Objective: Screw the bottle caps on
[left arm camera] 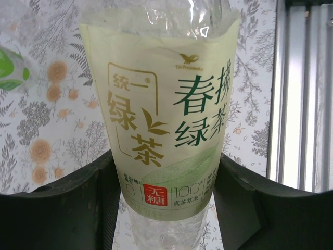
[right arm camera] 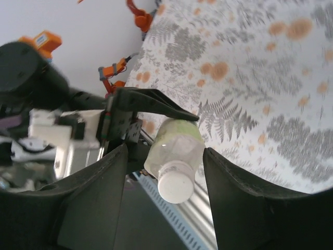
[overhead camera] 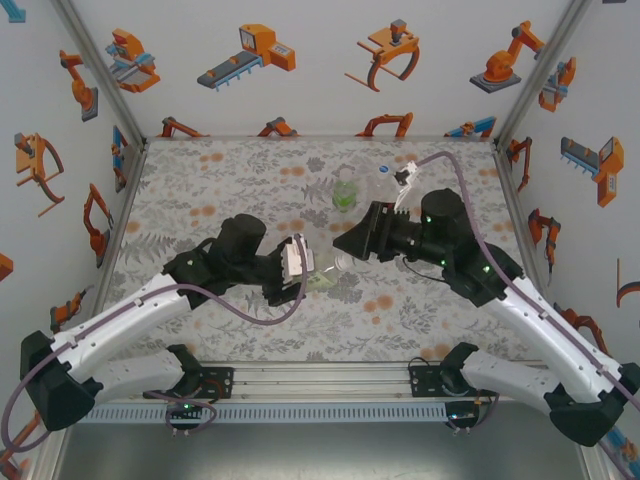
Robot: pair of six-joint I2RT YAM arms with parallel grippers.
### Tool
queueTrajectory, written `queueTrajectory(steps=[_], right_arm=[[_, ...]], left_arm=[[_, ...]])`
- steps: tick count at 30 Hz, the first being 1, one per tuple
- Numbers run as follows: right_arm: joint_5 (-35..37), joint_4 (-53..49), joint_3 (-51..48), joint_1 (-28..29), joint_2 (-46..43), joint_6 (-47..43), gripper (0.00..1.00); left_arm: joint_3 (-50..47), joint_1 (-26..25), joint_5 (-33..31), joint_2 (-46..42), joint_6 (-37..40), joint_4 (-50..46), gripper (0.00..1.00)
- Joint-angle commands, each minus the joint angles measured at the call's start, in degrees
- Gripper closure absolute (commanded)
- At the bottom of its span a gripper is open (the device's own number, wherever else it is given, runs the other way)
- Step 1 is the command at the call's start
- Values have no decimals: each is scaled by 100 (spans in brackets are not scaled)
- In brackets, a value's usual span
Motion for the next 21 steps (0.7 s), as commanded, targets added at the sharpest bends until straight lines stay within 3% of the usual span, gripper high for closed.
queueTrajectory(steps=[1,10,14,21], right_arm=[[-946,267,265,-9,-76,-1989,43],[-3340,-974,682,-9,-14,-5727,45],[-3552,-1005,491,-7,-118,-6214,44],[-3676,-653,117,-1,-189,-6051,48]], left_arm=[[191,-17,579,-166,226,-101,100],[175,-17,1429,-338,378,-285,100],[191,-17,1485,-310,349,-327,100],[216,-26,1494,-259,312,-288,100]])
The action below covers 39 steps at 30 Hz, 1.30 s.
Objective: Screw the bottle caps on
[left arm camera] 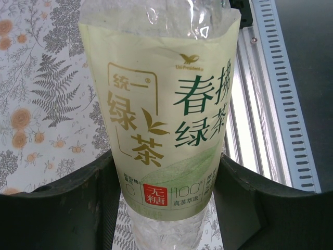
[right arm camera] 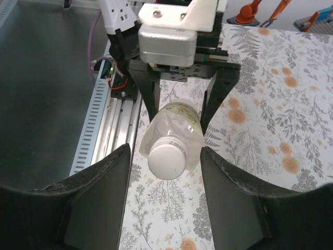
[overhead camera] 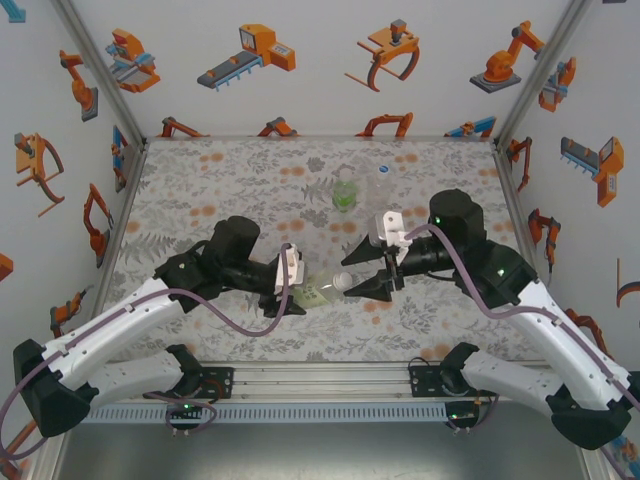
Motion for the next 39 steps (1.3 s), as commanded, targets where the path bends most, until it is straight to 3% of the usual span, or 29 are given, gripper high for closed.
queueTrajectory(steps=[1,9,24,34,39], right_arm=[[-240,144,-188,-1,-79,-236,49],[-45,188,-320,-1,-137,-206,54],[128,508,-466,0,-288,-46,55],[356,502,-571,-1,-297,99,69],[950,1008,-785,-1,-334,1177,89]], left_arm=[[212,-24,203,5,72,-40,100],[239,-26,198,61,91,-37,100],[266,-21,186,137,106,-37,100],[284,-25,216,173,87,-28,100],[274,-23,-88,191,-32,15,100]])
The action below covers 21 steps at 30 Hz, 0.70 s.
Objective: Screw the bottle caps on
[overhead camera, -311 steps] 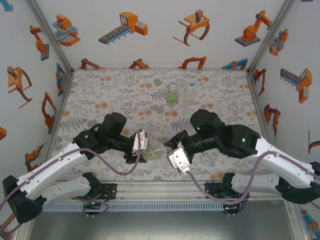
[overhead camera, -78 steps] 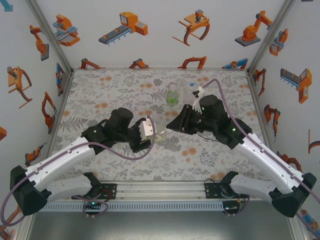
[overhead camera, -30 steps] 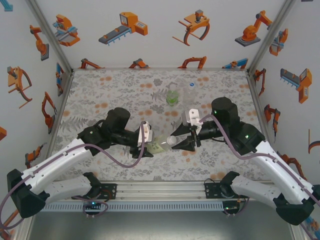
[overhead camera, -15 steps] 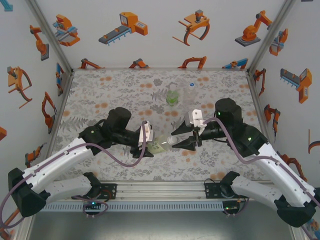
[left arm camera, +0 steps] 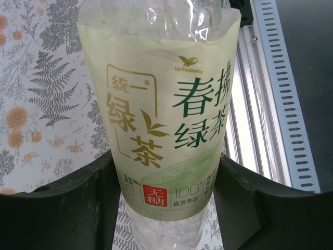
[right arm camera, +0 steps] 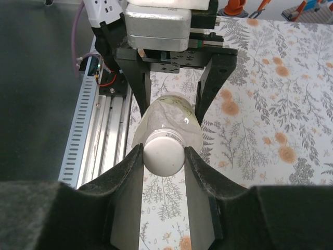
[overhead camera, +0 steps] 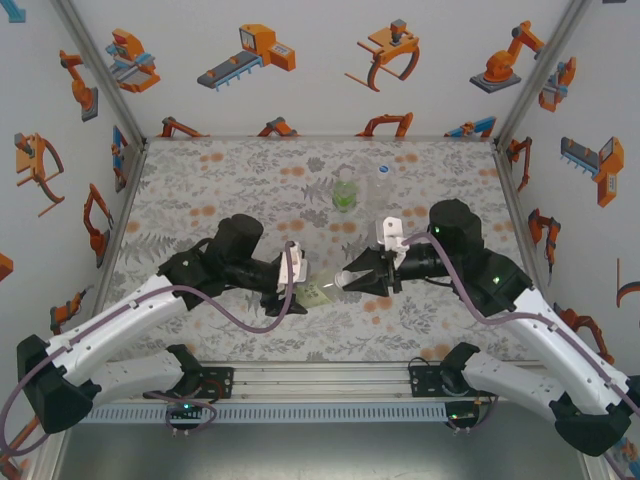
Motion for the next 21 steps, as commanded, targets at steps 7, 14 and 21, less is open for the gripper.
queueTrajectory(steps=[7,14,21], right_arm=[[3407,707,-510,-3,280,5550,100],[3593,240,-685,2,737,9204,100],[3673,252,-421,2,748,8919,87]], left_arm=[[161,-25,-1054,79,-187,243,100],[110,-17,-1740,204,-285,529,100],[104,-26,-1591,274,-292,509,100]])
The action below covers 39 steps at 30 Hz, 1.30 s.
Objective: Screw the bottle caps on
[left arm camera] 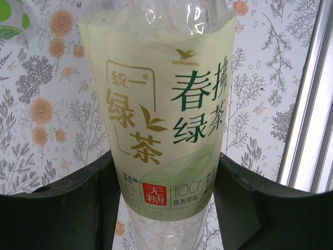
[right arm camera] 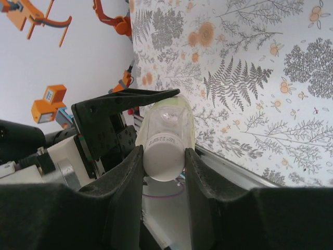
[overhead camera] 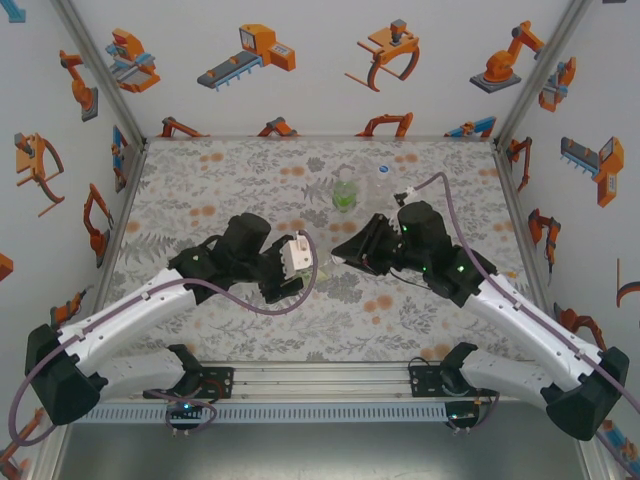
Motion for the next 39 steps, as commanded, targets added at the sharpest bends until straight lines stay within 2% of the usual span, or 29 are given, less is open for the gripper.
queueTrajectory(steps=[1,4,6,9,12,15,17,22,27,30,39], right_arm=[[227,-73,320,9,25,-81,79],[313,-124,576,8,-104,-1174,53],[233,2,629,9,-215,-1848,47],[-148,464,621,8,-433,-3077,46],[-1022,739,625,8,-592,-4617,45],[-2054,479,786,9,-600,-6066,40],[-2704,159,937,15,-546,-6993,39],[-3381,-22,893,8,-626,-8541,44],[-3805,172,728,9,-726,-8929,47],[-3897,247,674,12,-742,-8925,53],[-4171,110,619,17,-790,-8991,54]], left_arm=[[104,-85,497,-84,76,581,100],[101,-81,595,-106,137,544,100],[112,-77,688,-119,186,504,100],[126,-76,896,-184,286,397,100],[127,-77,1186,-270,369,271,100],[126,-77,1590,-355,430,193,100],[115,-80,1857,-416,431,165,100],[69,-87,2244,-502,429,182,100],[86,-85,2348,-494,409,201,100],[86,-85,2353,-470,402,227,100],[75,-85,2364,-488,406,227,100]])
